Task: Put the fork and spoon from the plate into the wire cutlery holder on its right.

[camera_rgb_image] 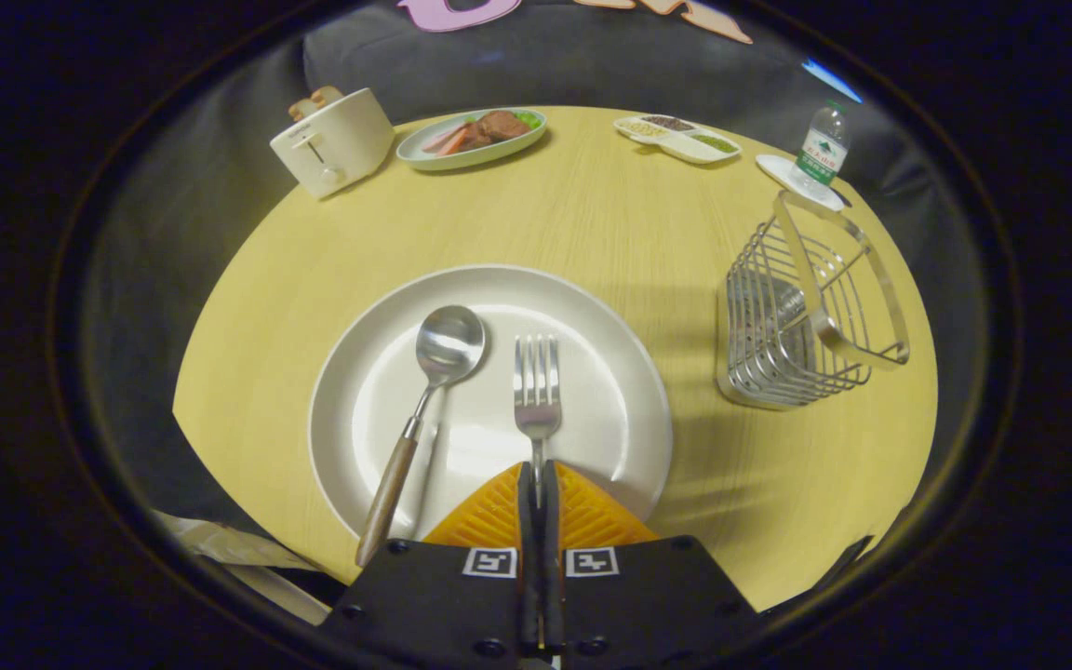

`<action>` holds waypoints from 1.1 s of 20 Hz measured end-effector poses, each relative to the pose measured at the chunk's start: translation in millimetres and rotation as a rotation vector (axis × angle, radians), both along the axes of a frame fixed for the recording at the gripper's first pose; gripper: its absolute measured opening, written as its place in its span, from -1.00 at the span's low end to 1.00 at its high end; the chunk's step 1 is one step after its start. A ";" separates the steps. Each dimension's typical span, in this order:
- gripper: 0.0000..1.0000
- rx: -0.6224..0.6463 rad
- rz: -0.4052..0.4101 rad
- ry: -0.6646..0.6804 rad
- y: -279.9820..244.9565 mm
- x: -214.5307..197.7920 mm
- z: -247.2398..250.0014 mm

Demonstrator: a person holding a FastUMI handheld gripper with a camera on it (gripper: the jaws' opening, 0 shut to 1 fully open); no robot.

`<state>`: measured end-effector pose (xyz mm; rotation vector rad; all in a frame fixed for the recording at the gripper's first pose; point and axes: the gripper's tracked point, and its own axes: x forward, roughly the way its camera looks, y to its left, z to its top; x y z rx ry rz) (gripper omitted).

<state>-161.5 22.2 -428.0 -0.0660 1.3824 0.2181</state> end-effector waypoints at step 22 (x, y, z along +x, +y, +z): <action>-0.90 -0.038 0.115 -0.029 -53.9 64.0 82.0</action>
